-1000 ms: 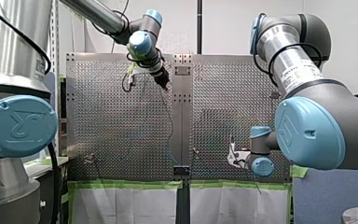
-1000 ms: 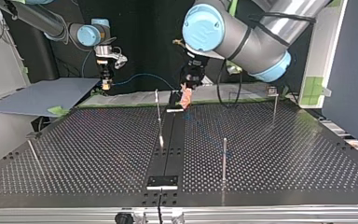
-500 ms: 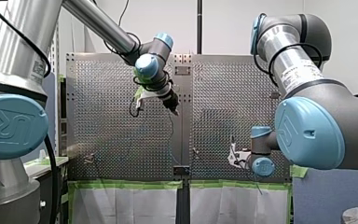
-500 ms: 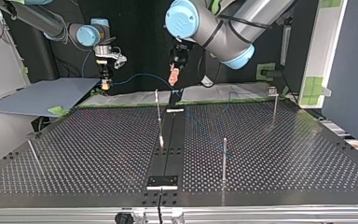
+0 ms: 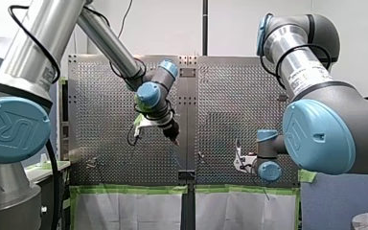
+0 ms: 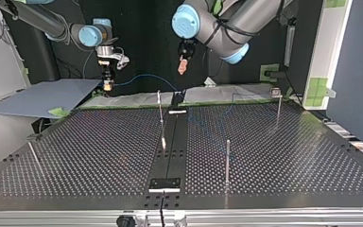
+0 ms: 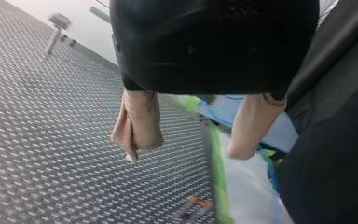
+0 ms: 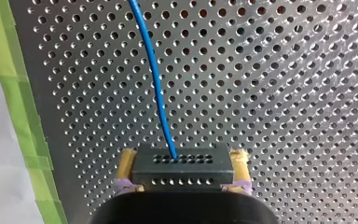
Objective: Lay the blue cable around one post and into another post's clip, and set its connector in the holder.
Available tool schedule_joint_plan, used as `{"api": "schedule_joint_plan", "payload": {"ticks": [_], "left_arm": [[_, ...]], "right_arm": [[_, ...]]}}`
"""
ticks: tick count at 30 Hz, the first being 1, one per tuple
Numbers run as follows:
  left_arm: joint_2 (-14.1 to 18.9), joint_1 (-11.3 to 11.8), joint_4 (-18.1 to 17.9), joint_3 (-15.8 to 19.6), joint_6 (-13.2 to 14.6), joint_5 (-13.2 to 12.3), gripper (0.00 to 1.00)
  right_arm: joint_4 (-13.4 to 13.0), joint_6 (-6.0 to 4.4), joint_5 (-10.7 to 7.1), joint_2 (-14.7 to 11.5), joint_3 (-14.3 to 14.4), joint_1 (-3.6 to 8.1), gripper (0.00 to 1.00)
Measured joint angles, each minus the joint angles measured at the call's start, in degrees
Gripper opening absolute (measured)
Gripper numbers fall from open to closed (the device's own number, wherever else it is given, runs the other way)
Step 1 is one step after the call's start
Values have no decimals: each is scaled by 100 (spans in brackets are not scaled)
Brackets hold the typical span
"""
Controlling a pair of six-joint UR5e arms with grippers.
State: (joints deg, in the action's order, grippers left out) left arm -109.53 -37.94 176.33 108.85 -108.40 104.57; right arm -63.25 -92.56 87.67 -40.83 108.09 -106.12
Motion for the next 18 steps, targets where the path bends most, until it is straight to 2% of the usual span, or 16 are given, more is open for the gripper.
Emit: {"api": "schedule_joint_plan", "payload": {"ticks": [3, 9, 14, 18], "left_arm": [[-126, 2, -148, 150, -67, -71, 100], [-195, 4, -505, 507, -125, -58, 100], [-201, 4, -771, 769, -173, -97, 100], [-202, 10, -939, 936, -269, -120, 100]], "right_arm": [[-12, -25, 10, 0, -11, -9, 0], [54, 30, 12, -7, -33, -75, 0], [227, 134, 41, -34, -30, -215, 0], [350, 212, 181, -161, -29, -391, 0]]}}
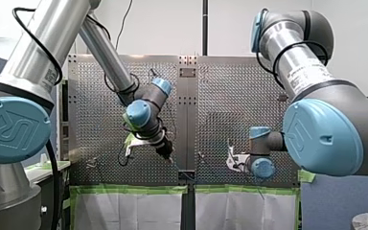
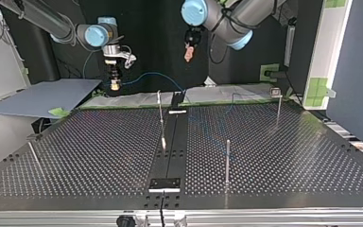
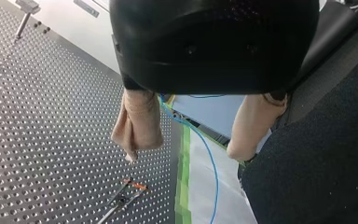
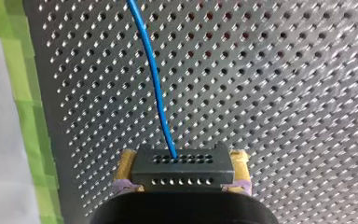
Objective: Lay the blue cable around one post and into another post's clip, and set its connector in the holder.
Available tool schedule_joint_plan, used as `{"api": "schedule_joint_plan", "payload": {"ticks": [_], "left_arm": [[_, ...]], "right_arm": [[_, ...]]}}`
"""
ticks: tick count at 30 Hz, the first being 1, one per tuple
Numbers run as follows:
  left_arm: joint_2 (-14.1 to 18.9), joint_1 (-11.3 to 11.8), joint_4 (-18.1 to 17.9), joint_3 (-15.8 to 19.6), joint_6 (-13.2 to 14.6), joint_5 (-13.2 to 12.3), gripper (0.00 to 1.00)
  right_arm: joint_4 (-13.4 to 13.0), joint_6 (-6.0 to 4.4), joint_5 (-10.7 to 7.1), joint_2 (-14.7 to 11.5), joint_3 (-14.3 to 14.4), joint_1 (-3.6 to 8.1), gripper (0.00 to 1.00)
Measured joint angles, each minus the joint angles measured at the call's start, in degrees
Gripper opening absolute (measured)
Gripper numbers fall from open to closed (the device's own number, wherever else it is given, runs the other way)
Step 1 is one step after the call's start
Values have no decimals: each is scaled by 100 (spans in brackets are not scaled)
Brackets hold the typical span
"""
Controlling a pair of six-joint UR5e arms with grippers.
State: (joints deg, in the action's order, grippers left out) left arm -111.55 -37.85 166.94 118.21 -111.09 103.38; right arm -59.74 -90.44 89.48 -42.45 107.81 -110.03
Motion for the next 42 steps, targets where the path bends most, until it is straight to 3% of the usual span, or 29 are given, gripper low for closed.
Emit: {"api": "schedule_joint_plan", "payload": {"ticks": [7, 13, 26, 42], "left_arm": [[-127, -32, -326, 315, -44, -61, 100], [-429, -98, -645, 213, 139, -79, 100], [-1061, -111, -1280, -227, -261, 84, 100], [-1870, -208, -2087, -730, -826, -67, 100]], "right_arm": [[204, 60, 146, -235, 1, -297, 0], [416, 126, 142, -411, 1, -420, 0], [567, 167, 141, -482, 0, -510, 0], [537, 160, 136, -489, -3, -616, 0]]}}
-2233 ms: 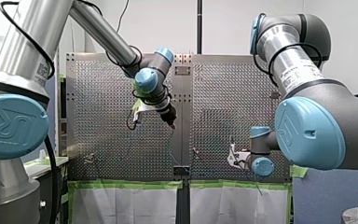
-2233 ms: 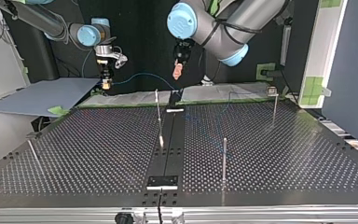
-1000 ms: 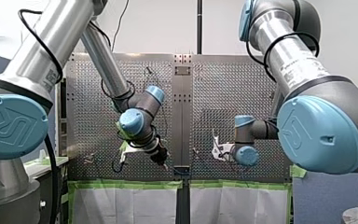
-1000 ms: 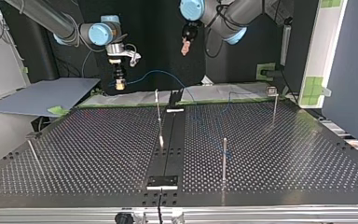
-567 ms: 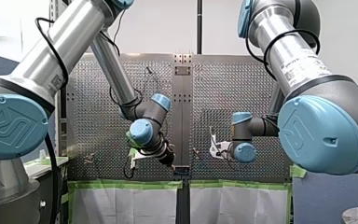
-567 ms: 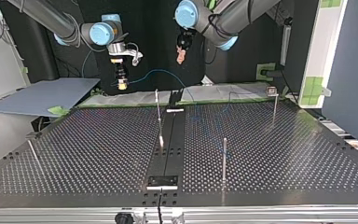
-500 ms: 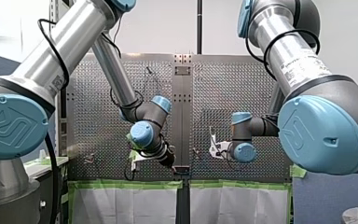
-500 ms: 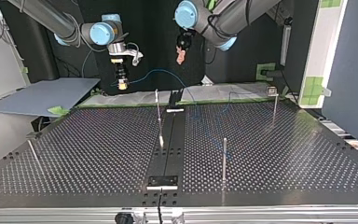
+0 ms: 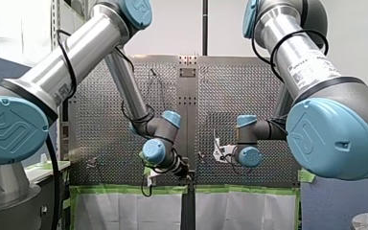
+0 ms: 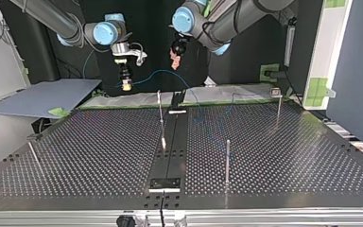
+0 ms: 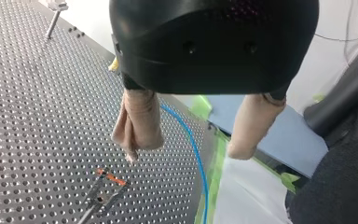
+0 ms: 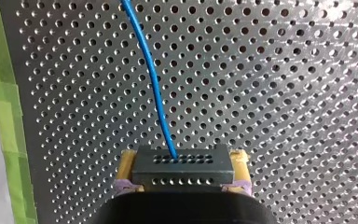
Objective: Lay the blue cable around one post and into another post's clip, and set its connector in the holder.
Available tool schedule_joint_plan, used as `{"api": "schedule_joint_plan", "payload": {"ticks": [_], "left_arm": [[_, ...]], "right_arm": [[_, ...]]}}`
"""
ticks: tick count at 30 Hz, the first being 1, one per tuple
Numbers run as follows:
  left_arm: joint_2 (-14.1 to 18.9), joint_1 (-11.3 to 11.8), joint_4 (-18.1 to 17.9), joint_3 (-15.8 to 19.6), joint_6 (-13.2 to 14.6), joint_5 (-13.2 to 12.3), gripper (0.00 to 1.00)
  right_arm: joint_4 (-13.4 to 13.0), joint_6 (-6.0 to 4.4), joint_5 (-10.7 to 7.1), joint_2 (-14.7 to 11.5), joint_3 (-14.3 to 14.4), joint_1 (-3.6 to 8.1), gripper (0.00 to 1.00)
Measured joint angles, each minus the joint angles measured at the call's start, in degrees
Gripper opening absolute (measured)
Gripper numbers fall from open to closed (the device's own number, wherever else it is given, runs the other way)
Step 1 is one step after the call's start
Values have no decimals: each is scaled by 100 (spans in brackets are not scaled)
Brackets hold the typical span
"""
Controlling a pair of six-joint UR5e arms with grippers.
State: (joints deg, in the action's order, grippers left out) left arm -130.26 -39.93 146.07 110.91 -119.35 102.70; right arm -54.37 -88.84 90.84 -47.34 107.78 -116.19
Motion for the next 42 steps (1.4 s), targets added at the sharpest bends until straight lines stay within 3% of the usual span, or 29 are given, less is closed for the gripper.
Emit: {"api": "schedule_joint_plan", "payload": {"ticks": [8, 17, 29, 42], "left_arm": [[-164, -49, -383, -99, -367, 82, 100], [-350, -128, -785, -319, -582, 107, 100], [-886, -258, -1350, -738, -604, 407, 100], [-1069, -231, -1949, -1008, -661, 667, 100]], "right_arm": [[-97, -7, -11, 0, -4, -86, 0], [-139, -32, -17, -6, -19, -151, 0], [-90, -119, -22, -37, -69, -192, 0], [-86, -239, -21, -46, -94, -242, 0]]}}
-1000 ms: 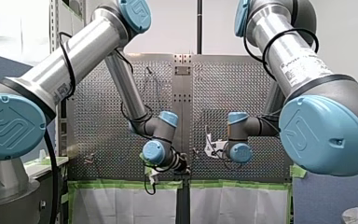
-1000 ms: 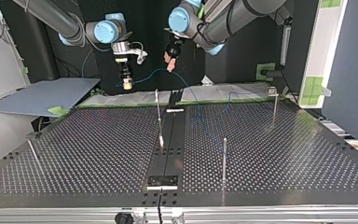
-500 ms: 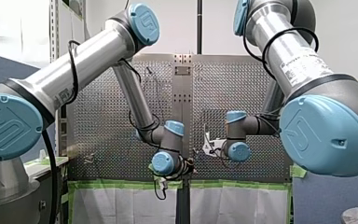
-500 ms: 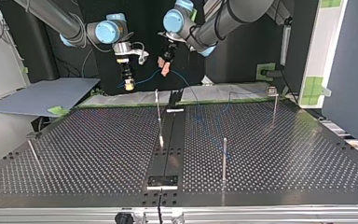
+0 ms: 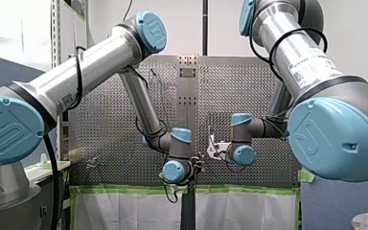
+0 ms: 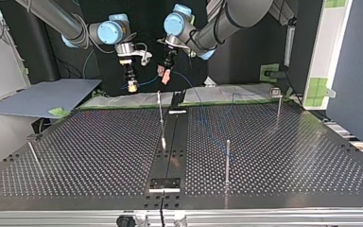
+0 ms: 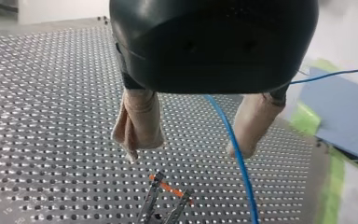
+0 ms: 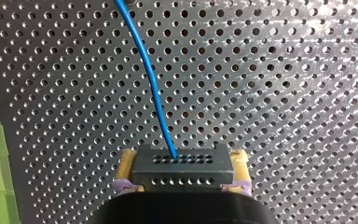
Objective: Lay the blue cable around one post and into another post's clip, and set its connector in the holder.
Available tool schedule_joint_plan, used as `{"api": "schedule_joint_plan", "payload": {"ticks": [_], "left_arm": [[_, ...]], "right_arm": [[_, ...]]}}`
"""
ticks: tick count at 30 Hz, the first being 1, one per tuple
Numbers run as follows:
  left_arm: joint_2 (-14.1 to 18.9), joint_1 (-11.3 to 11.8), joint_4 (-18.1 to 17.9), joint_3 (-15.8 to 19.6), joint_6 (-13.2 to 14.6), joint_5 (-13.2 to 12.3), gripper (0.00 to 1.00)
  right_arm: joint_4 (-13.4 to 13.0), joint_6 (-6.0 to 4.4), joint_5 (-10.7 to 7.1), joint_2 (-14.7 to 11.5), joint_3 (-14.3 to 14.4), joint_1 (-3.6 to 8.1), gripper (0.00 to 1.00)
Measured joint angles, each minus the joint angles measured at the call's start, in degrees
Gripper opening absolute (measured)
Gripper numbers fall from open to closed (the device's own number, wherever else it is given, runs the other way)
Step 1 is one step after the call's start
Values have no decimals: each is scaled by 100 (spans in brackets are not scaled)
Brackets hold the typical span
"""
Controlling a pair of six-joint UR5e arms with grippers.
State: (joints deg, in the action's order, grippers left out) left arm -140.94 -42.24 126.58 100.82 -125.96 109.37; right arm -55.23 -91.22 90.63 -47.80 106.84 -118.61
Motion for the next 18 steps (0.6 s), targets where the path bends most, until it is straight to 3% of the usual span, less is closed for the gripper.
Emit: {"api": "schedule_joint_plan", "payload": {"ticks": [8, 15, 17, 18], "left_arm": [[-327, -31, -347, -284, -24, 111, 100], [-536, -23, -697, -327, -17, 428, 100], [-545, -32, -803, -327, -4, 532, 73], [-547, -35, -847, -327, 3, 575, 73]], "right_arm": [[68, -76, -14, 0, -23, 17, 0], [177, -28, -40, -1, -26, 70, 0], [191, -7, -42, 0, -28, 95, 0], [194, 0, -43, 0, -30, 107, 0]]}}
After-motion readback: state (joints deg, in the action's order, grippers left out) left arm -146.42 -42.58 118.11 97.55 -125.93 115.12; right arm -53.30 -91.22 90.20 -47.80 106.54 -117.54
